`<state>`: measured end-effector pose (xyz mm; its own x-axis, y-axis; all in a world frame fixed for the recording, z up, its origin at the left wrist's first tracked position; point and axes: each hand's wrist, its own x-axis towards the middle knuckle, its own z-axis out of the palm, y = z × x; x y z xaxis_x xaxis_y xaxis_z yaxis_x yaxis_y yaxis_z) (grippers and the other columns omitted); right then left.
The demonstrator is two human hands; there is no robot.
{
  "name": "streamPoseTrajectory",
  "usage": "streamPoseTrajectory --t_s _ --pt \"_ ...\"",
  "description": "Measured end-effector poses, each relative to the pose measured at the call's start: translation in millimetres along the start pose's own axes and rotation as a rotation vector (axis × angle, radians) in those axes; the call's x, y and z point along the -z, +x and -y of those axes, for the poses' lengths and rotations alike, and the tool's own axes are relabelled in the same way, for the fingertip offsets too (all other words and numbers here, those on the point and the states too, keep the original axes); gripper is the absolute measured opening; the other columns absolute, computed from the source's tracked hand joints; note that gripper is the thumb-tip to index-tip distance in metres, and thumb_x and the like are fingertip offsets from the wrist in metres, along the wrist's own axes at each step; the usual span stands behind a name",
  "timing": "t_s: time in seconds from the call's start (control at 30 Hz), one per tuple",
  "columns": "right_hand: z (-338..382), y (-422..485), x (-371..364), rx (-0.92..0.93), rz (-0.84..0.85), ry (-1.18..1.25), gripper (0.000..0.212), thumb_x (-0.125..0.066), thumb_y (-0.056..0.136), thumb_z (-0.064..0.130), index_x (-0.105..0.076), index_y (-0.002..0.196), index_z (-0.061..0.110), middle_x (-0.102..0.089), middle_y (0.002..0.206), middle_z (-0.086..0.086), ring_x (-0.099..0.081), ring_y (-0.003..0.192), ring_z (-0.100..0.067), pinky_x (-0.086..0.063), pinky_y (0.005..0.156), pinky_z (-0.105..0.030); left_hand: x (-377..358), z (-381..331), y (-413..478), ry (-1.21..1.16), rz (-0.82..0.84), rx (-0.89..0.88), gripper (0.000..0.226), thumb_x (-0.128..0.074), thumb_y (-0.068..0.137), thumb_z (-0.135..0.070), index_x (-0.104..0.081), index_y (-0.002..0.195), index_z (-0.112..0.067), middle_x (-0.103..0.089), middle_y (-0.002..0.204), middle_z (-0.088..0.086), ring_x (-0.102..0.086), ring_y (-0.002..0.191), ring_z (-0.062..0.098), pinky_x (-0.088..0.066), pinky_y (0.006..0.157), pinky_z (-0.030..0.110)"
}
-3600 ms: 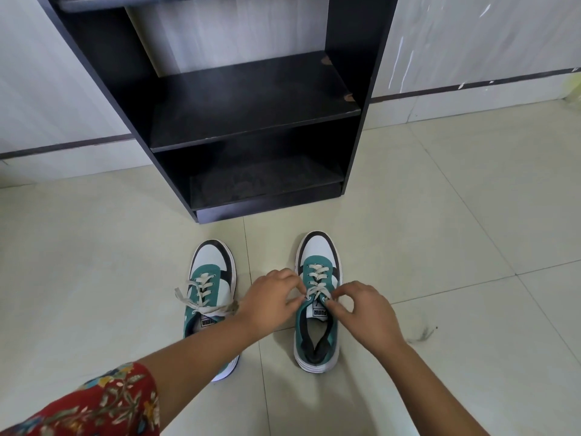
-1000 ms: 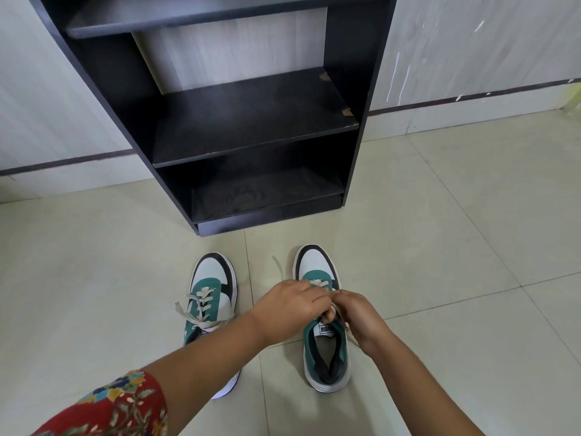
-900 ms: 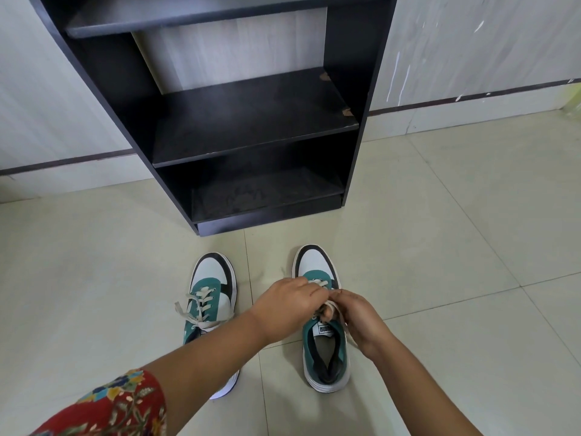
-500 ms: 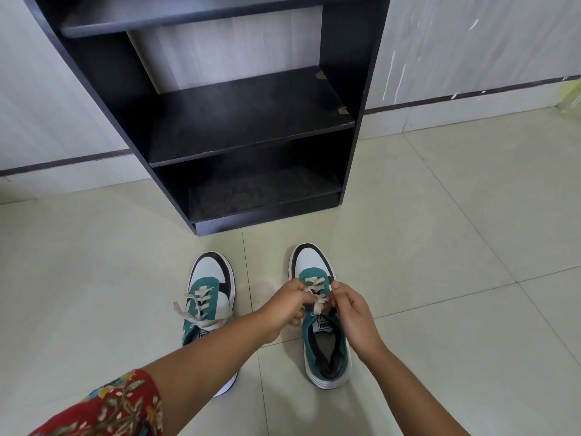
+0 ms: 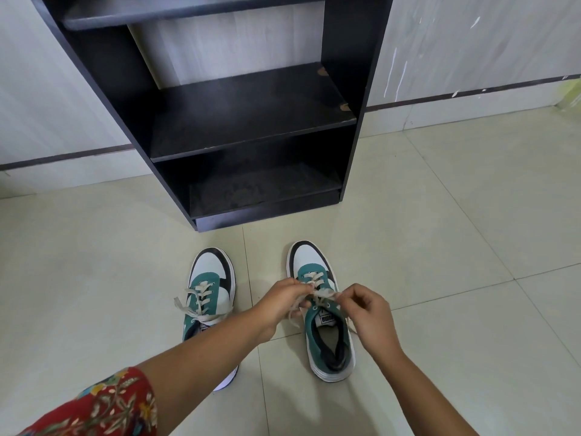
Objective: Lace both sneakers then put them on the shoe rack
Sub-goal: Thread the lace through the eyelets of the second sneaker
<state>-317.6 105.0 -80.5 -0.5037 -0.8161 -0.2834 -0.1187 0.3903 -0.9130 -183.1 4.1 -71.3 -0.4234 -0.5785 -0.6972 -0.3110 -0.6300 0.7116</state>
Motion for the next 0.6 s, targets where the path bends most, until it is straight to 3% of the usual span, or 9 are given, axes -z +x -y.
streamPoseTrajectory --t_s 0.1,0.2,0.33,0.4,0.5,0.6 --pt "-6 -1 -1 -0.266 -0.09 0.334 0.021 -0.054 0.083 0.011 -0.052 0.062 0.005 -0.044 0.058 -0.005 -0.039 0.055 -0.019 -0.038 0.058 -0.03 7 8 0 -0.041 -0.049 0.054 0.01 -0.058 0.089 -0.024 -0.057 0.083 -0.016 -0.062 0.079 -0.001 -0.059 0.073 0.013 -0.045 0.069 0.027" --pt "-13 0 -2 -0.48 -0.133 0.703 0.019 -0.047 0.086 0.011 -0.051 0.068 0.012 -0.045 0.062 0.001 -0.04 0.051 -0.015 -0.038 0.048 -0.025 23 15 -1 -0.178 -0.118 0.114 0.018 -0.057 0.089 -0.026 -0.059 0.075 -0.016 -0.057 0.077 -0.001 -0.054 0.066 0.012 -0.041 0.063 0.025" --pt "-18 -2 -11 -0.487 0.002 1.118 0.02 -0.041 0.085 0.014 -0.052 0.068 0.016 -0.066 0.073 -0.002 -0.043 0.04 -0.011 -0.03 0.032 -0.018 23 21 -5 -0.433 0.002 0.045 0.035 -0.05 0.093 -0.023 -0.071 0.066 -0.017 -0.065 0.079 0.001 -0.049 0.053 0.013 -0.038 0.054 0.024" --pt "-18 1 -17 -0.484 0.04 1.221 0.02 -0.04 0.084 0.016 -0.045 0.065 0.019 -0.061 0.059 0.001 -0.041 0.037 -0.011 -0.032 0.033 -0.018 17 23 -6 -0.414 0.032 0.015 0.033 -0.045 0.095 -0.028 -0.066 0.072 -0.019 -0.066 0.074 -0.001 -0.045 0.046 0.012 -0.037 0.051 0.024" --pt "-20 6 -22 -0.513 0.021 1.301 0.018 -0.045 0.074 0.014 -0.036 0.06 0.019 -0.04 0.045 0.005 -0.035 0.035 -0.009 -0.03 0.034 -0.018 20 24 -1 -0.111 -0.02 -0.047 0.028 -0.043 0.097 -0.032 -0.047 0.073 -0.019 -0.052 0.061 -0.004 -0.04 0.046 0.011 -0.034 0.05 0.025" --pt "-27 8 -24 -0.552 -0.023 1.359 0.018 -0.045 0.066 0.013 -0.031 0.057 0.019 -0.033 0.041 0.006 -0.03 0.031 -0.008 -0.025 0.032 -0.019 37 29 5 0.779 -0.012 -0.388 0.025 -0.04 0.098 -0.032 -0.039 0.076 -0.02 -0.048 0.069 -0.006 -0.051 0.069 0.017 -0.038 0.063 0.032"
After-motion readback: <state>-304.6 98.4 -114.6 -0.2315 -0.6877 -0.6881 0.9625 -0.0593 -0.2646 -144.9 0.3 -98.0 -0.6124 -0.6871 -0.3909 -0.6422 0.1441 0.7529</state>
